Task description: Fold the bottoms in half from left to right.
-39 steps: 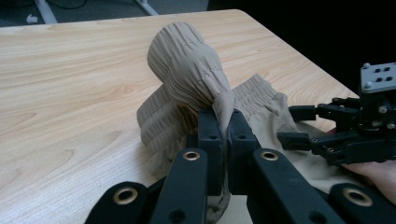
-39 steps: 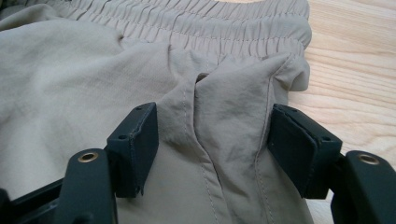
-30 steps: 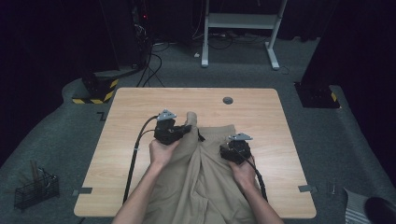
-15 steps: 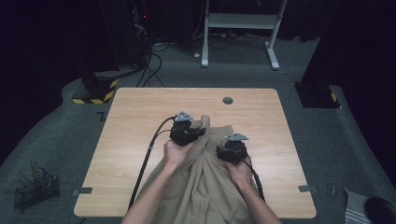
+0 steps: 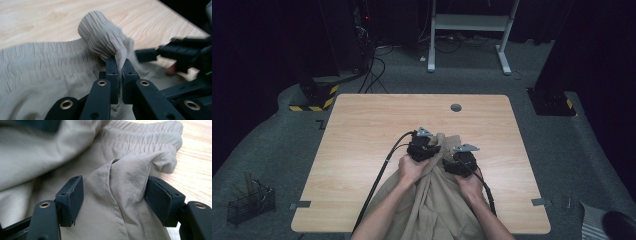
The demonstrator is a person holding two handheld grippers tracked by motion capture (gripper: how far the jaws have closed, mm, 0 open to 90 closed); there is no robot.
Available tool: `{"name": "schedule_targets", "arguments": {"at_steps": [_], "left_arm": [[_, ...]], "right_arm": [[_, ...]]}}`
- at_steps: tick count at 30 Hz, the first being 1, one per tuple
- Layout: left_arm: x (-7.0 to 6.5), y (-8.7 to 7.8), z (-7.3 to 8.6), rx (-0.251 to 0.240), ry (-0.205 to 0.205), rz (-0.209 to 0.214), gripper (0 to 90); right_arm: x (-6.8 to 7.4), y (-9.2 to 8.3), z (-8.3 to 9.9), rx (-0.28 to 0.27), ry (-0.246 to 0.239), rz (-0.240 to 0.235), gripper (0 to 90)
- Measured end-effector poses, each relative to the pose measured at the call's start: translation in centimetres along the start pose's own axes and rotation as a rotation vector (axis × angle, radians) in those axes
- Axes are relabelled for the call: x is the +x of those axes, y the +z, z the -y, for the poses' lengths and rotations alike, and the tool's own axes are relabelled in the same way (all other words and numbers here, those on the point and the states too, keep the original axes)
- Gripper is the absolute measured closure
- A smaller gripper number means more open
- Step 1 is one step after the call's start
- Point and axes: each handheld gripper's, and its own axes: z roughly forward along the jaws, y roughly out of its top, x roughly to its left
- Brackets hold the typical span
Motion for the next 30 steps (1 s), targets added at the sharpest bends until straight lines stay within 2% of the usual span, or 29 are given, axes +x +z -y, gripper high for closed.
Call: {"name": "schedule_targets", "arguments": {"at_steps": [3, 4, 6, 8, 10, 12, 14, 17, 18, 23, 26, 28, 30], "left_arm": [[0.4, 0.6, 1.0, 0.013, -0.016, 0.004, 86.7], [0.5, 0.7, 1.2, 0.015, -0.021, 0.004, 86.7], [0.6, 0.9, 1.5, 0.027, -0.016, -0.004, 86.8], [0.6, 1.0, 1.7, 0.046, 0.012, -0.025, 86.9], [0.5, 1.1, 1.8, 0.059, 0.036, -0.041, 87.0], [0.5, 1.1, 1.9, 0.062, 0.041, -0.048, 87.2], [0.7, 1.0, 2.0, 0.070, 0.050, -0.060, 87.2], [1.4, 0.5, 2.2, 0.085, 0.099, -0.112, 87.3], [1.7, 0.3, 2.3, 0.088, 0.098, -0.120, 87.3], [4.8, -1.3, 2.4, 0.111, 0.046, -0.172, 87.4], [5.9, -2.2, 2.2, 0.114, 0.005, -0.185, 87.3], [5.6, -2.8, 1.9, 0.093, -0.004, -0.176, 87.4], [4.8, -3.5, 1.1, 0.051, 0.004, -0.150, 87.3]], "right_arm": [[-0.2, -1.0, 0.4, -0.005, -0.024, 0.016, 32.1], [-0.4, -1.5, 0.6, -0.011, -0.048, 0.027, 32.6], [-0.8, -2.2, 0.9, -0.015, -0.055, 0.029, 33.2], [-1.2, -2.7, 1.3, -0.006, -0.073, 0.041, 34.0], [-1.6, -2.8, 1.6, 0.006, -0.070, 0.040, 34.8], [-1.8, -2.7, 2.0, 0.019, -0.057, 0.036, 35.9], [-1.8, -2.4, 2.3, 0.005, -0.038, 0.019, 37.3], [-0.8, -2.1, 2.2, -0.005, -0.042, 0.017, 39.0], [-0.2, -1.9, 2.0, -0.007, -0.049, 0.011, 39.1], [2.1, -0.4, 0.8, -0.008, -0.055, 0.001, 39.0], [3.3, 0.6, 0.0, -0.007, -0.060, -0.005, 38.6], [3.8, 0.9, -0.4, -0.007, -0.061, -0.008, 38.5], [3.8, 0.9, -0.4, -0.006, -0.058, -0.011, 38.4]]}}
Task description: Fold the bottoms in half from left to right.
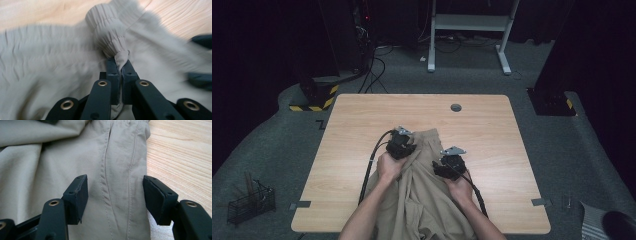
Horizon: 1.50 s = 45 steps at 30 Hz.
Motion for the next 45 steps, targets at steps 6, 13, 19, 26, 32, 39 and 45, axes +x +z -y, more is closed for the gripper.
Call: {"name": "schedule_targets", "arguments": {"at_steps": [6, 13, 19, 26, 32, 39, 45], "left_arm": [[-2.3, -0.9, -2.6, -0.086, 0.000, 0.102, 87.3], [-3.5, 2.9, -2.2, -0.008, 0.003, 0.114, 87.1], [-3.3, 4.6, -1.7, 0.038, 0.028, 0.067, 85.7], [-2.6, 5.0, -1.7, 0.051, 0.032, 0.031, 82.1], [-2.6, 4.7, -2.0, 0.038, 0.001, 0.034, 67.7], [-3.3, 1.2, -2.8, -0.017, 0.021, 0.068, 49.2], [-3.2, -2.1, -2.2, -0.048, 0.020, 0.109, 42.5]], "right_arm": [[0.0, 0.0, 0.0, -0.001, 0.000, 0.000, 38.3], [0.0, 0.0, 0.0, 0.001, -0.001, -0.001, 37.9], [0.0, 0.0, 0.0, 0.001, -0.001, -0.003, 37.3], [-1.1, -0.4, 0.2, 0.008, 0.004, 0.021, 37.8], [-1.9, -2.1, 0.8, -0.027, -0.017, 0.033, 43.0], [-2.5, -3.6, 1.3, -0.055, -0.028, 0.005, 52.0], [-2.3, -4.2, 1.7, -0.058, -0.048, -0.035, 56.8]]}}
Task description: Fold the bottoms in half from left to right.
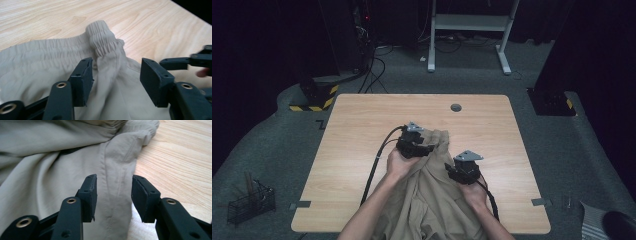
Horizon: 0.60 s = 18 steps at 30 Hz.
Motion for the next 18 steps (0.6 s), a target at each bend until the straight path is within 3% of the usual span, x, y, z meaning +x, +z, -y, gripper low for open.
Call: {"name": "schedule_targets", "arguments": {"at_steps": [4, 9, 11, 14, 18], "left_arm": [[0.0, -1.8, 1.5, 0.018, 0.008, -0.015, 39.6], [0.6, -2.7, 4.1, 0.051, -0.014, -0.098, 38.9], [0.9, -2.5, 5.2, 0.081, -0.019, -0.127, 39.5], [1.4, -1.6, 6.2, 0.109, -0.041, -0.137, 41.1], [1.9, 0.2, 6.4, 0.124, -0.048, -0.150, 41.3]], "right_arm": [[0.2, -0.6, 0.3, -0.005, -0.005, -0.026, 58.4], [0.7, -0.6, 0.7, 0.015, -0.022, -0.042, 57.8], [0.9, -0.4, 0.9, 0.029, -0.028, -0.048, 56.0], [1.1, 0.3, 1.2, 0.059, -0.040, -0.038, 52.4], [1.3, 0.8, 1.2, 0.053, -0.042, -0.018, 51.3]]}}
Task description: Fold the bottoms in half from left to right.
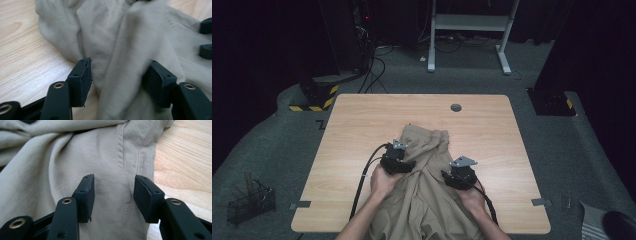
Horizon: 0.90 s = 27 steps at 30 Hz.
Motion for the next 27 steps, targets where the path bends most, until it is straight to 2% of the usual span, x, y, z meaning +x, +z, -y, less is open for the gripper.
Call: {"name": "schedule_targets", "arguments": {"at_steps": [2, 4, 6, 10, 12, 14, 16, 18, 21, 24, 27], "left_arm": [[0.0, 1.0, -0.5, 0.001, 0.018, -0.015, 40.9], [0.1, 1.7, -0.9, -0.009, 0.035, -0.034, 40.8], [0.6, 2.4, -1.4, -0.011, 0.029, -0.041, 40.3], [1.4, 3.7, -3.3, 0.002, 0.037, -0.092, 39.3], [1.6, 4.1, -4.1, 0.013, 0.038, -0.113, 39.3], [1.8, 4.1, -4.7, 0.019, 0.032, -0.114, 39.7], [1.7, 3.6, -4.7, 0.006, 0.029, -0.103, 40.9], [1.5, 2.6, -4.5, -0.004, 0.044, -0.093, 41.0], [1.6, 0.5, -3.9, -0.036, 0.050, -0.079, 41.3], [2.0, -1.6, -3.1, -0.068, 0.017, -0.052, 41.7], [2.6, -2.7, -2.1, -0.078, -0.032, -0.010, 43.8]], "right_arm": [[-0.1, 0.2, -0.1, -0.009, -0.007, 0.017, 51.1], [-0.3, 0.5, -0.2, -0.018, 0.005, 0.038, 51.0], [-0.6, 0.9, -0.6, -0.020, 0.008, 0.060, 50.9], [-1.4, 2.0, -1.6, -0.022, 0.004, 0.115, 50.7], [-2.0, 2.6, -2.1, -0.023, 0.013, 0.130, 50.5], [-2.5, 3.0, -2.5, -0.018, 0.034, 0.137, 49.9], [-3.1, 3.2, -2.8, -0.006, 0.062, 0.124, 48.7], [-3.3, 2.9, -2.7, 0.008, 0.077, 0.127, 46.7], [-3.4, 1.4, -2.3, -0.030, 0.096, 0.103, 45.6], [-3.0, -0.5, -2.0, -0.072, 0.075, 0.065, 45.1], [-2.4, -1.6, -1.2, -0.074, 0.056, 0.020, 45.0]]}}
